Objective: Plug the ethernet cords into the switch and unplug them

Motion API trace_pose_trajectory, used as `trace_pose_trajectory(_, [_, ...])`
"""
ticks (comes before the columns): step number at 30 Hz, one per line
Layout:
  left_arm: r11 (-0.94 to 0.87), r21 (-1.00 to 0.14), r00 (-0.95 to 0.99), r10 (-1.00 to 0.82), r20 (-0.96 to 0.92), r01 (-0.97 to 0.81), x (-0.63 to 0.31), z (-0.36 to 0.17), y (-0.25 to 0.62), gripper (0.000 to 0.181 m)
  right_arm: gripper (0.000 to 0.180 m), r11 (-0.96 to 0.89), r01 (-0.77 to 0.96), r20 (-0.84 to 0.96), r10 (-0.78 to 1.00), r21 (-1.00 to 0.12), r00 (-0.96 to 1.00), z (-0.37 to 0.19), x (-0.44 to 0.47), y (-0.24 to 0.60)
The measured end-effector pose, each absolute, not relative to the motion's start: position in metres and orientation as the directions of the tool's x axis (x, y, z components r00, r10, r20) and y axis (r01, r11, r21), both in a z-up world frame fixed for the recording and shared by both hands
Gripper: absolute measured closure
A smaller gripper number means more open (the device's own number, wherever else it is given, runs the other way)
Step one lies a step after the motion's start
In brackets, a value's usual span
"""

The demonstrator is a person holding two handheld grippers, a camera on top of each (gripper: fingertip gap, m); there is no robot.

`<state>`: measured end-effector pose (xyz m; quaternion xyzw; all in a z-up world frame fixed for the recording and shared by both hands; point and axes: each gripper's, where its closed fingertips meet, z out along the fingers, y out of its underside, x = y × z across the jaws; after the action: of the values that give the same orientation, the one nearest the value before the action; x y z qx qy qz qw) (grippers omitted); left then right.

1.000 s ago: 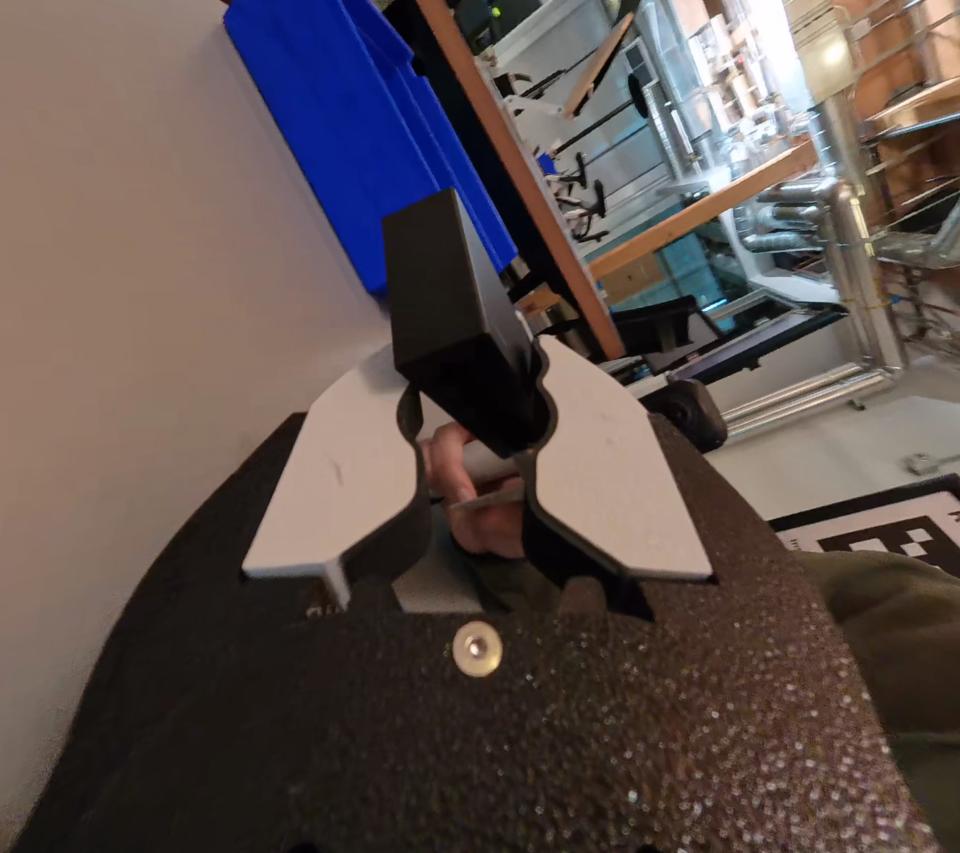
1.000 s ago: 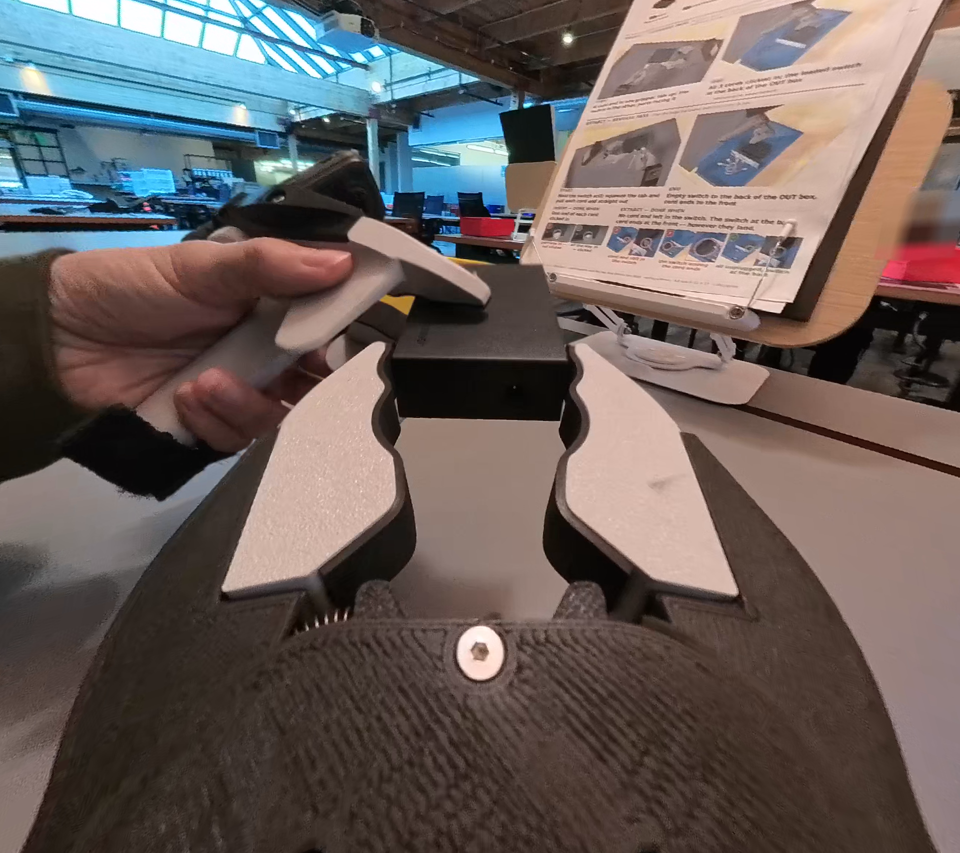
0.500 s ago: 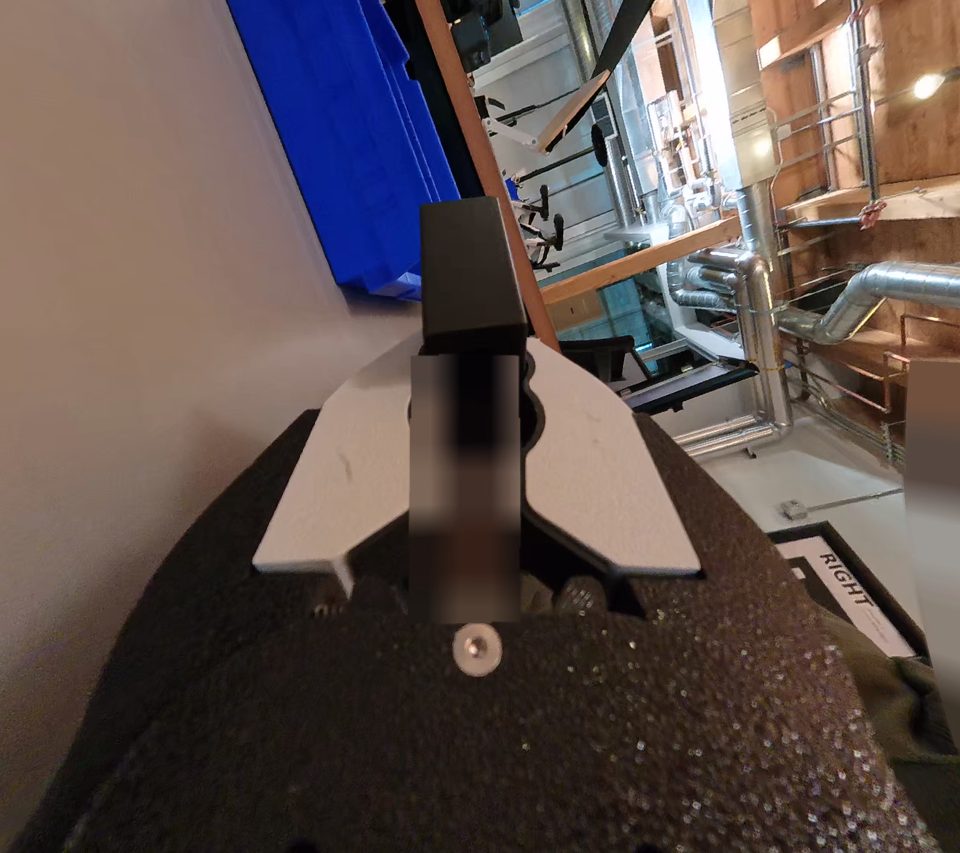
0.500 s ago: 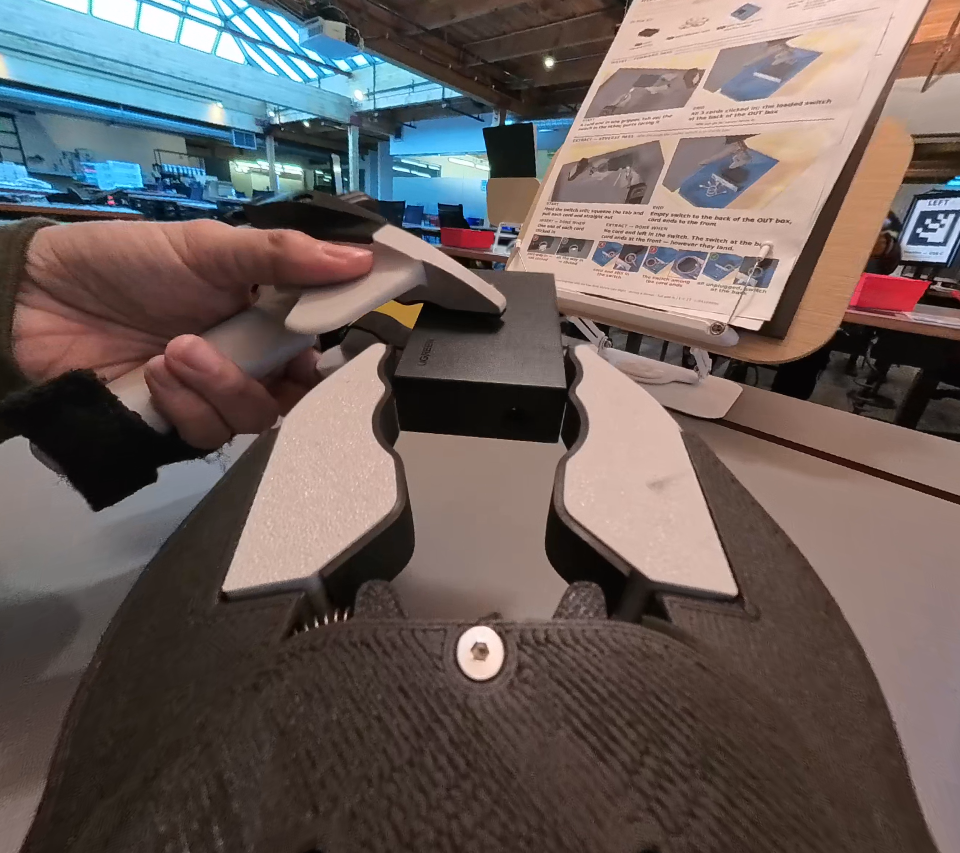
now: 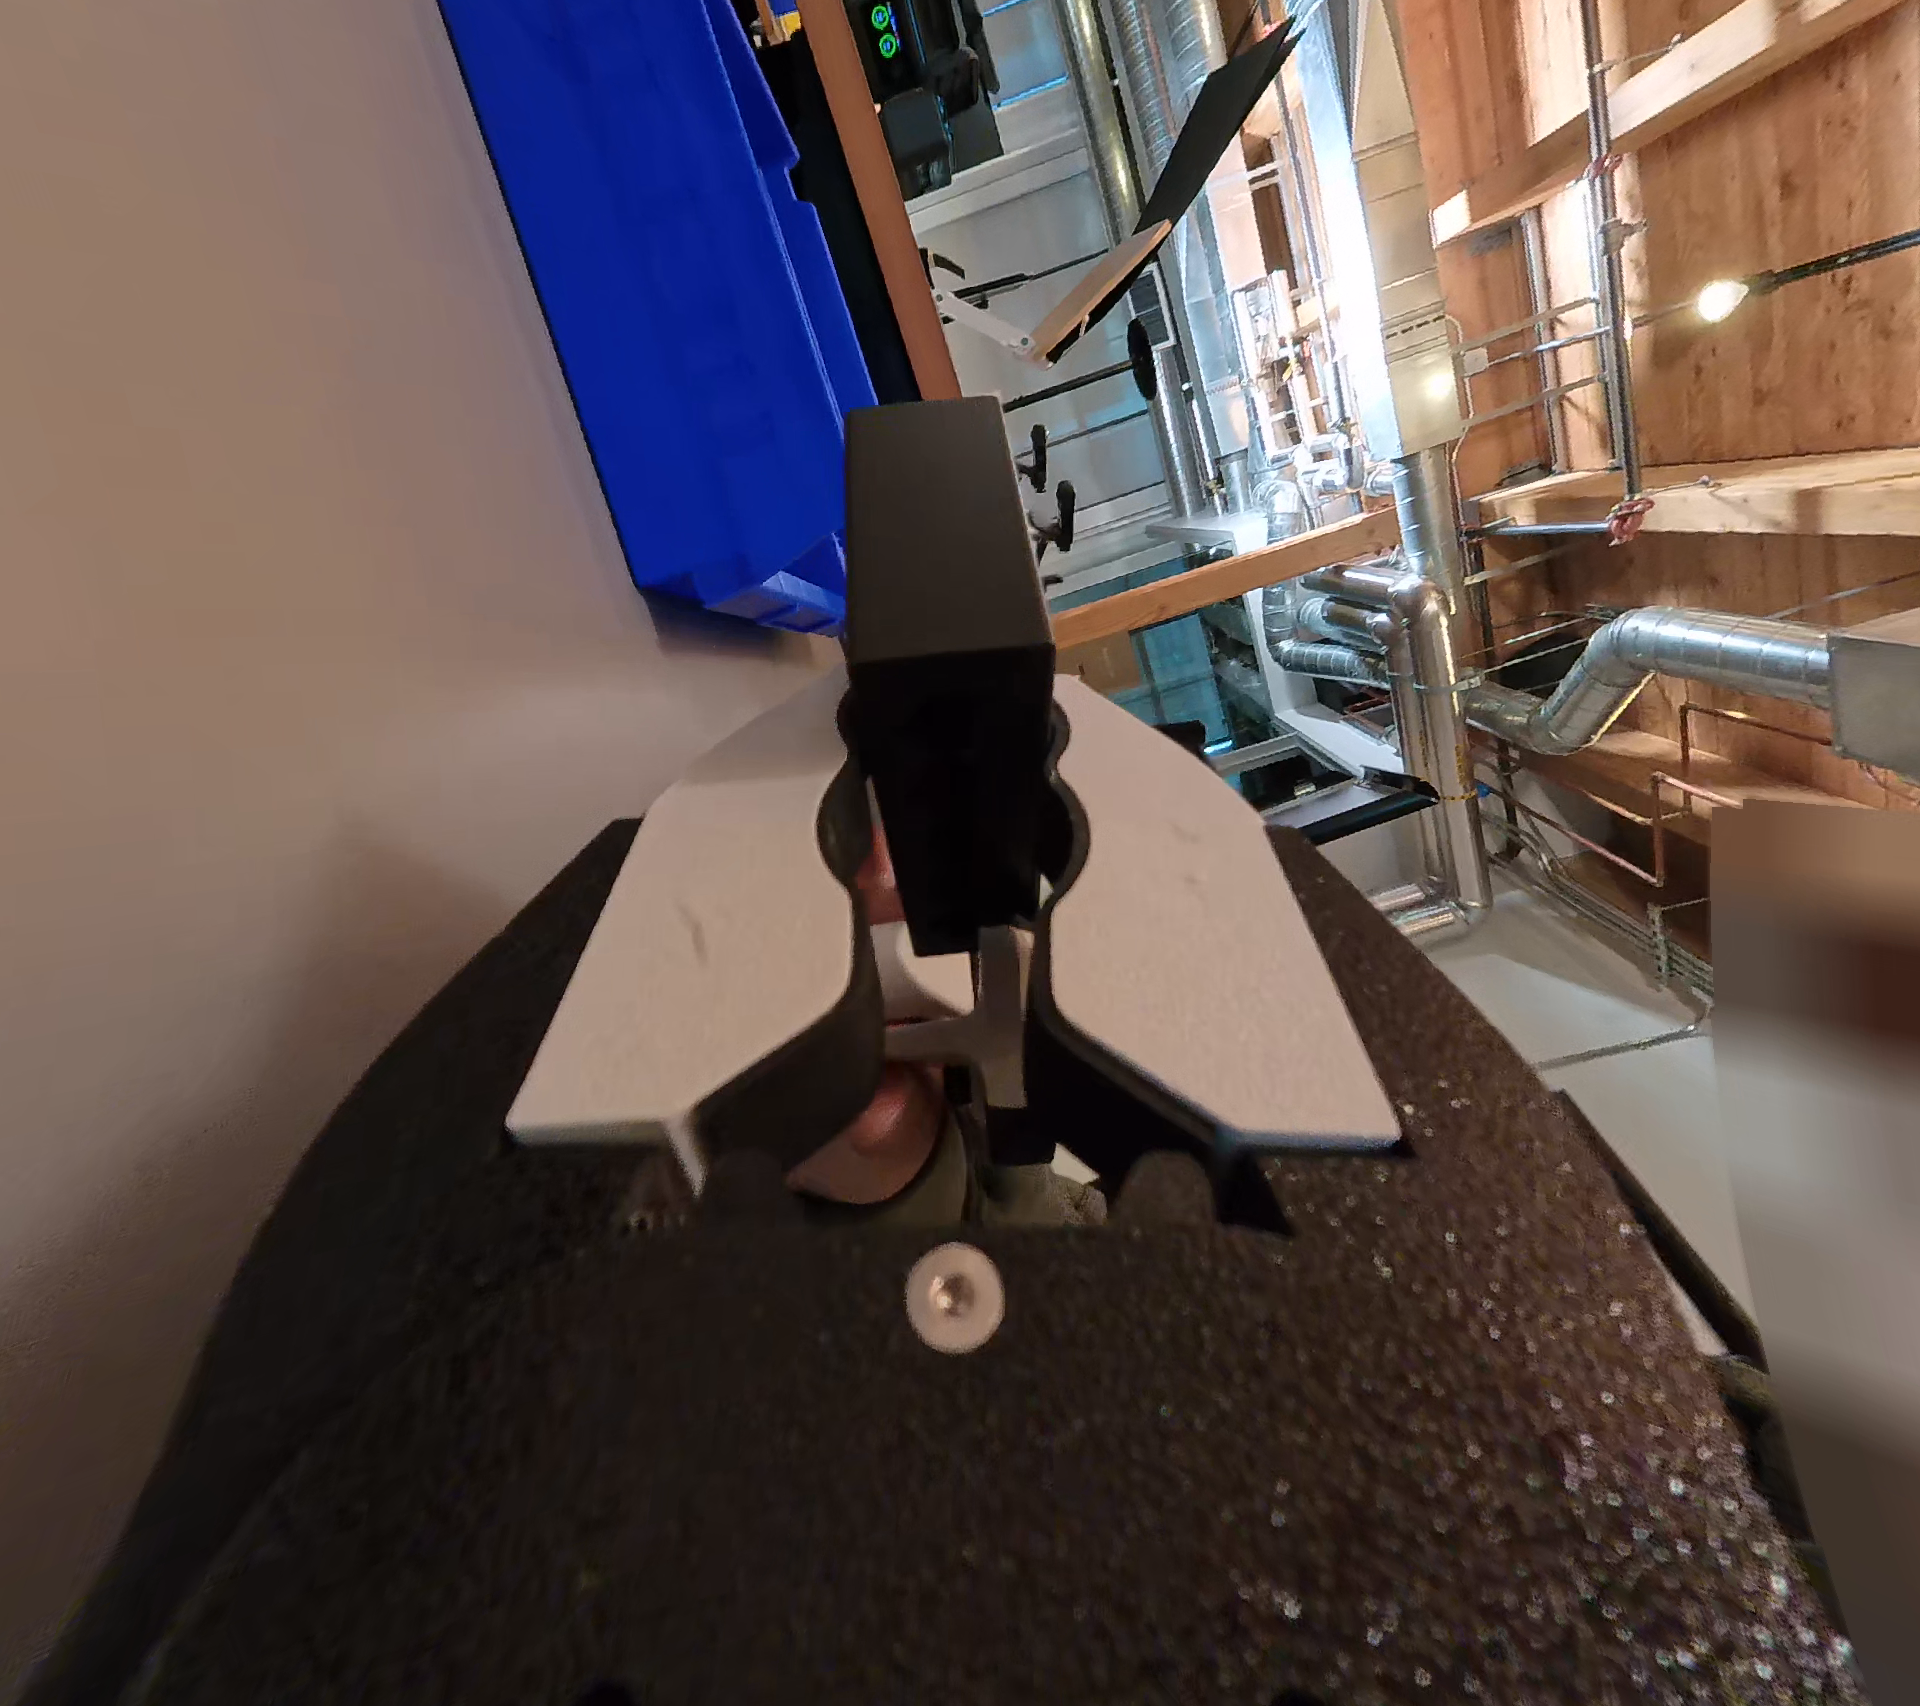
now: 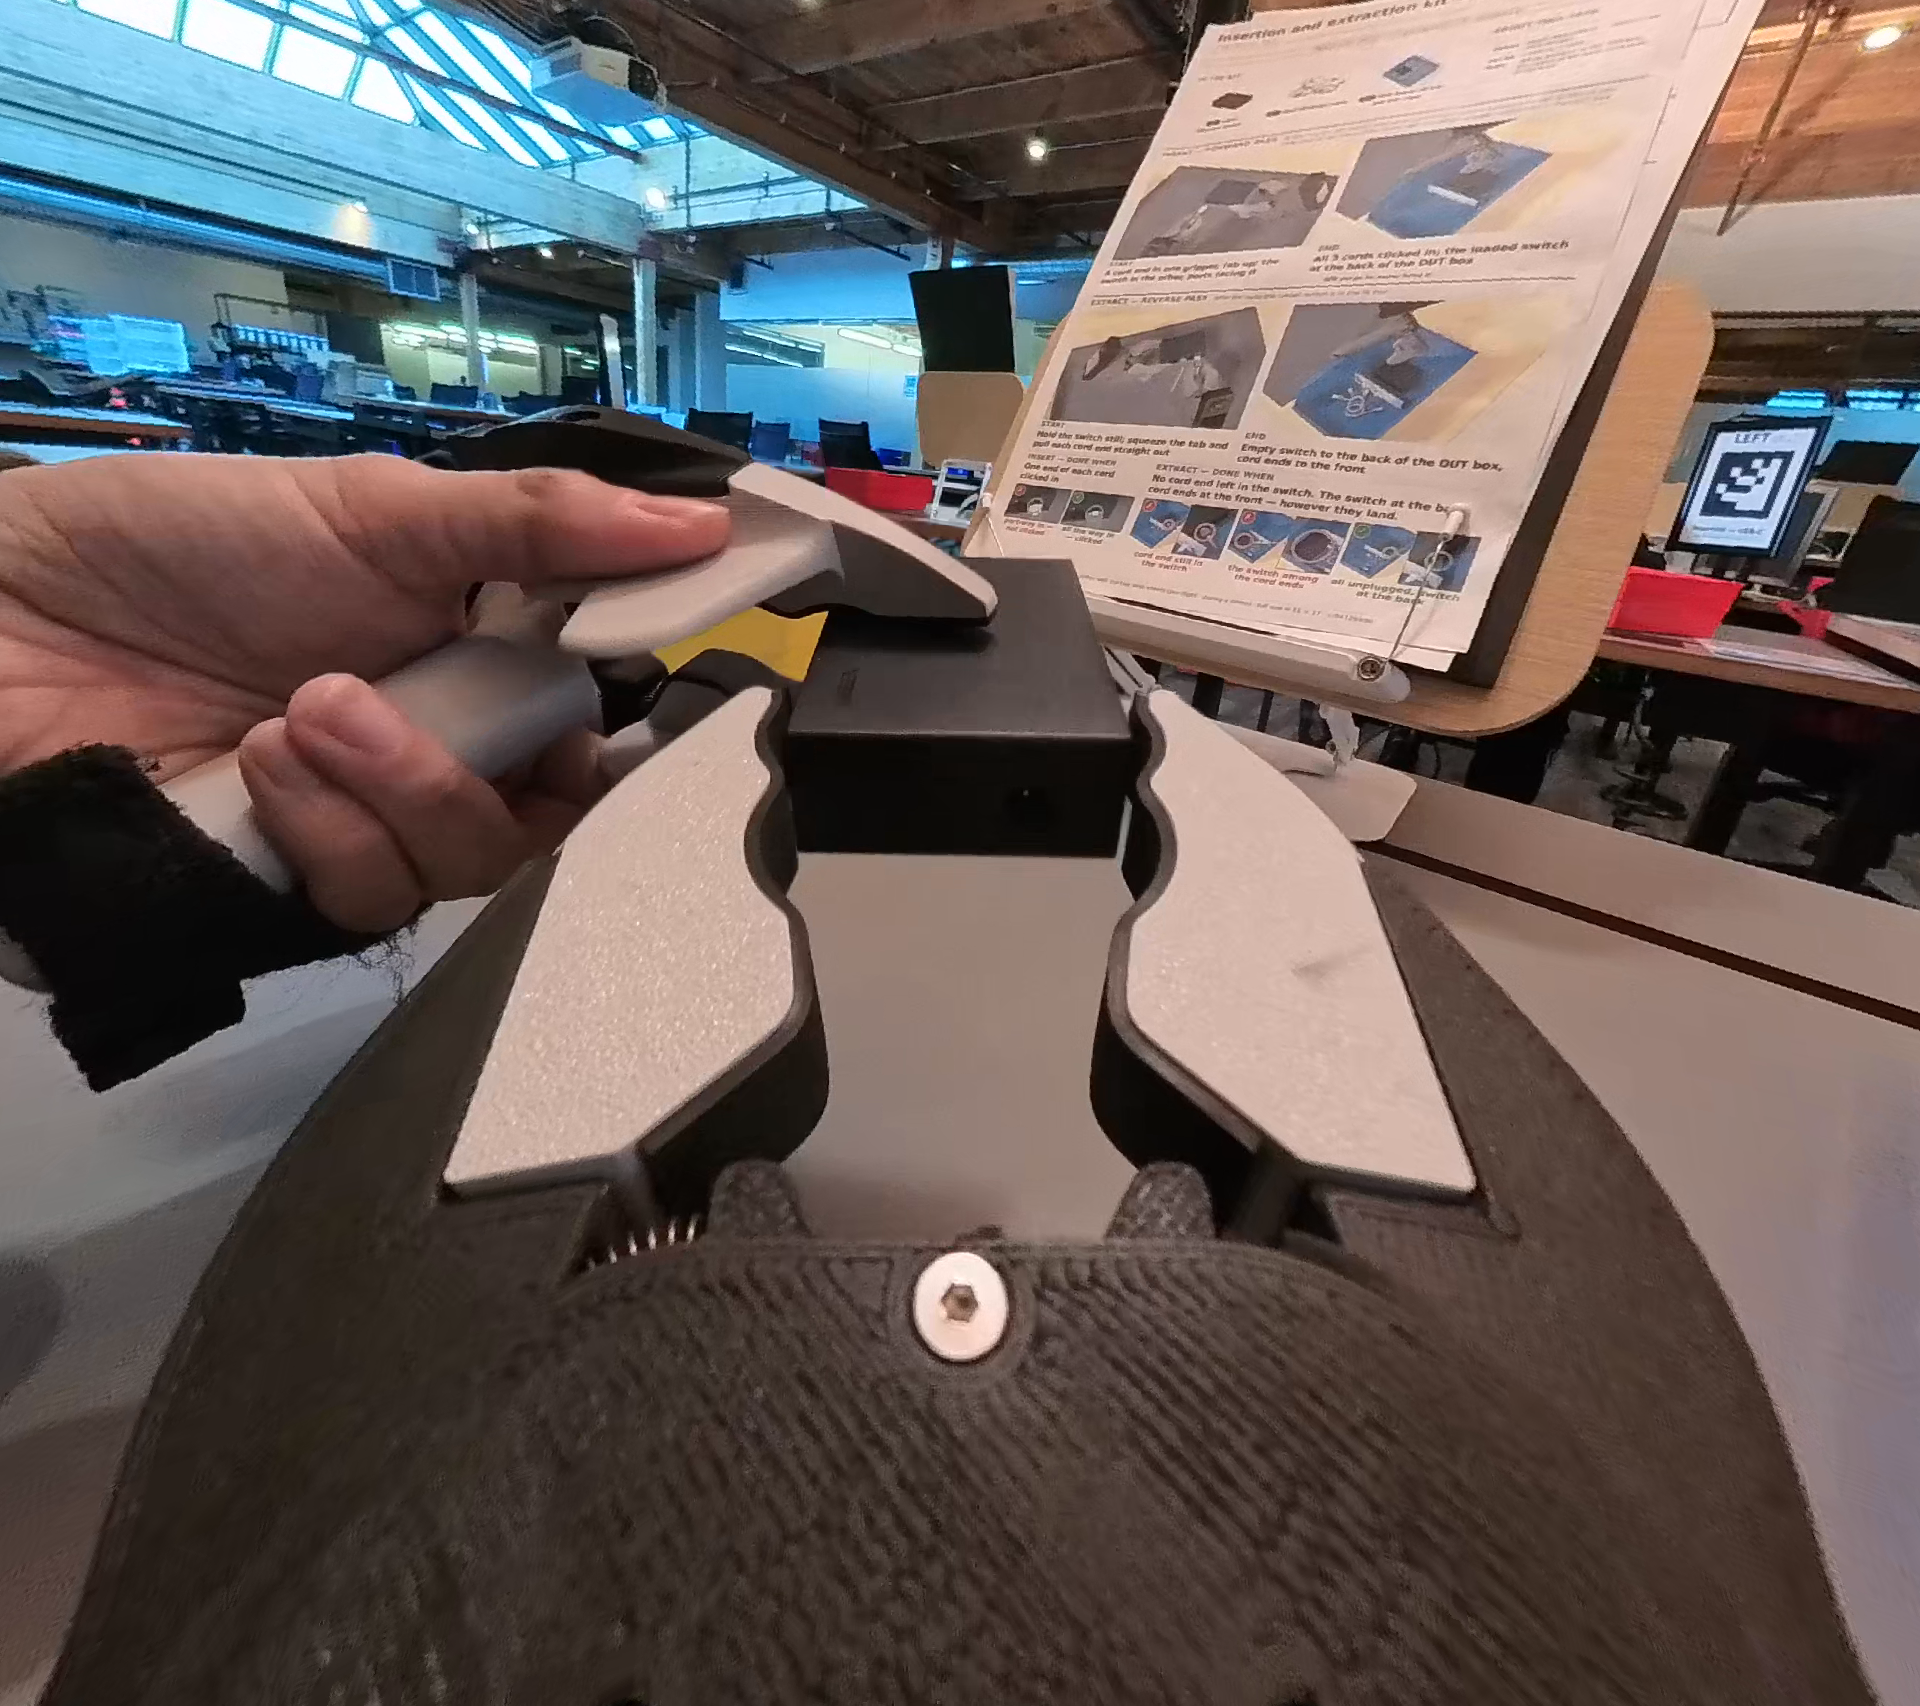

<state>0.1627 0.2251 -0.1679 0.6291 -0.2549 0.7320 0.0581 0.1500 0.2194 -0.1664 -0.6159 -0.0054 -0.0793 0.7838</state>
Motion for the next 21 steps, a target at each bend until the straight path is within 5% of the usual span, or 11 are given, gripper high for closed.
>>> trace_pose_trajectory(13, [-0.862, -0.313, -0.201, -0.250, 0.947, -0.400, 0.1606, -0.1680, 0.2303, 0.152, 0.119, 0.184, 0.078, 0.069, -0.056, -0.980, 0.996, -0.1694, 0.1469, 0.2207])
trace_pose_trajectory(21, [-0.815, -0.445, -0.211, -0.392, 0.895, -0.371, 0.1592, -0.1689, 0.2332, 0.139, 0.119, 0.228, -0.029, -0.035, -0.019, -0.973, 0.999, -0.1639, 0.1510, 0.2157])
